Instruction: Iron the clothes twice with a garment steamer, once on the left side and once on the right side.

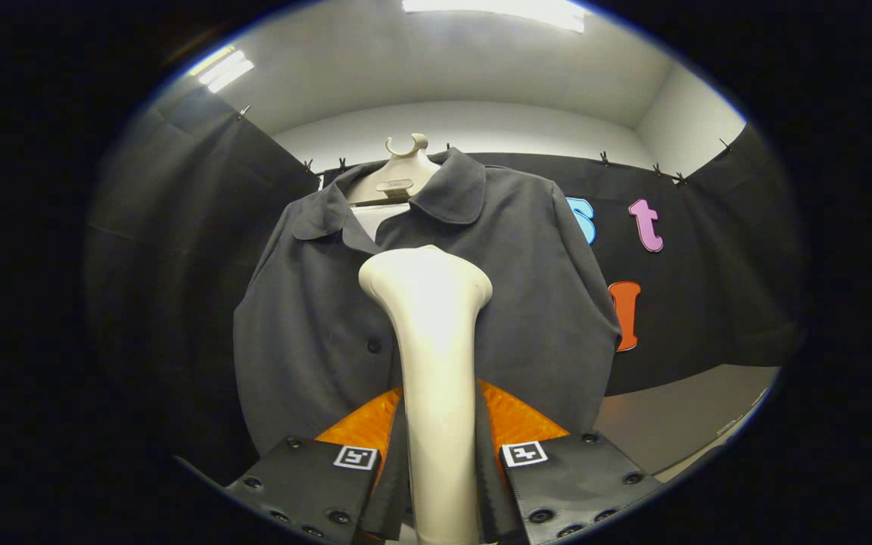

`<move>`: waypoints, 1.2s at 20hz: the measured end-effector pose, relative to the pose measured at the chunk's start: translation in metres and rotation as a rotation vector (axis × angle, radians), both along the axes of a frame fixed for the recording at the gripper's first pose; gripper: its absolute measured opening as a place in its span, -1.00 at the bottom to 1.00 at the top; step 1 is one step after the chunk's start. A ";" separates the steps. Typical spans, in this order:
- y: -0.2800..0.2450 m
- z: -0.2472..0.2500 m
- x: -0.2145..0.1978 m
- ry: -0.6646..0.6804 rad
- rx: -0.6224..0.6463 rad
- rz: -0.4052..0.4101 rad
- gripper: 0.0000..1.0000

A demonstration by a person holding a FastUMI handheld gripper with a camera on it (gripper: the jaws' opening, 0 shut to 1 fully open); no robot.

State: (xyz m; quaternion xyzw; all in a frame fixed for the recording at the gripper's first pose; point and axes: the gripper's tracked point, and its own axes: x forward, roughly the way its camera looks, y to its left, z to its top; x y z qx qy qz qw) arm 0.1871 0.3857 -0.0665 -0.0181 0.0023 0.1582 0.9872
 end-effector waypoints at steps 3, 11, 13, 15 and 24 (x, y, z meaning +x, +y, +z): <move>-0.002 -0.011 -0.003 -0.005 -0.040 -0.008 -0.08; -0.009 -0.048 -0.018 0.043 -0.055 0.006 -0.08; -0.009 -0.056 -0.021 0.057 -0.057 0.008 -0.08; -0.013 -0.066 -0.025 0.073 -0.057 0.007 -0.08; -0.024 -0.100 -0.041 0.125 -0.091 -0.006 -0.08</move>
